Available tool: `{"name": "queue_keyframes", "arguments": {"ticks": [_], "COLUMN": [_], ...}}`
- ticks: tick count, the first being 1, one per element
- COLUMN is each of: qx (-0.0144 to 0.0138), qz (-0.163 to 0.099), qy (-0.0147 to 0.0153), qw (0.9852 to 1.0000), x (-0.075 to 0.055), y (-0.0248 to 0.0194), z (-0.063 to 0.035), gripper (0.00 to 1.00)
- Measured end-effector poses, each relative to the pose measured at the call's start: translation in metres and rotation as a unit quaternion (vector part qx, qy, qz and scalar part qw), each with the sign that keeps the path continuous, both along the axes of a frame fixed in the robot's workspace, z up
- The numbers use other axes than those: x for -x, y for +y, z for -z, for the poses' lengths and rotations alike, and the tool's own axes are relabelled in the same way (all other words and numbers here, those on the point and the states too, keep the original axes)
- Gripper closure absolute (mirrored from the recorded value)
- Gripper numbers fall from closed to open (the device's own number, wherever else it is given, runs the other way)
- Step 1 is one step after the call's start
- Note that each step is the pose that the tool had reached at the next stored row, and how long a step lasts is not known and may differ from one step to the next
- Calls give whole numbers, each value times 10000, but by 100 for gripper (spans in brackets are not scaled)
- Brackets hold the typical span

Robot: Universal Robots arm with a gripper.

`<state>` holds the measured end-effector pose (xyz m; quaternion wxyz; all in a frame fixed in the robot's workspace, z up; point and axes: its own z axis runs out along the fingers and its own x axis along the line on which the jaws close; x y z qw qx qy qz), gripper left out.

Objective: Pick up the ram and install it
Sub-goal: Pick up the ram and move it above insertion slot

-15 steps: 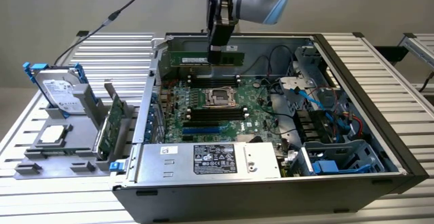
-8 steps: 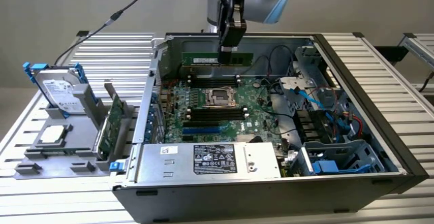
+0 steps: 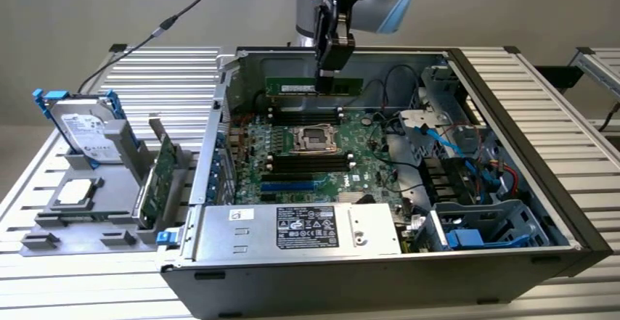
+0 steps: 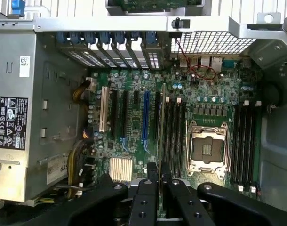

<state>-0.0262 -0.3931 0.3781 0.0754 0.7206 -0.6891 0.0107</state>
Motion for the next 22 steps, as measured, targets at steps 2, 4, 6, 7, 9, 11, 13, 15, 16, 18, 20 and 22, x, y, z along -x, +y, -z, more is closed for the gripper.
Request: {"name": "queue_keyframes", "arguments": {"ticks": [2,4,6,7,9,11,13,15,16,18,20,22], "qx": [-28,-44,-49,-50,-61,-111,-165,-231,-261,-309,-327,-330], "qz": [-1,0,0,-1,-1,-1,0,-1,-1,-1,-1,-1], "qy": [0,0,0,0,0,1,0,0,0,0,0,0], "qw": [10000,10000,10000,10000,10000,9999,9999,9997,9997,9995,9995,9995], "x": [-3,-5,-6,-6,-7,-8,-8,-10,-12,-17,-24,-30], "y": [5,6,6,6,7,7,7,8,8,8,8,8], "z": [31,67,103,121,157,179,204,226,237,261,296,332], "gripper": [86,86,86,86,86,86,86,86,86,86,86,86]}}
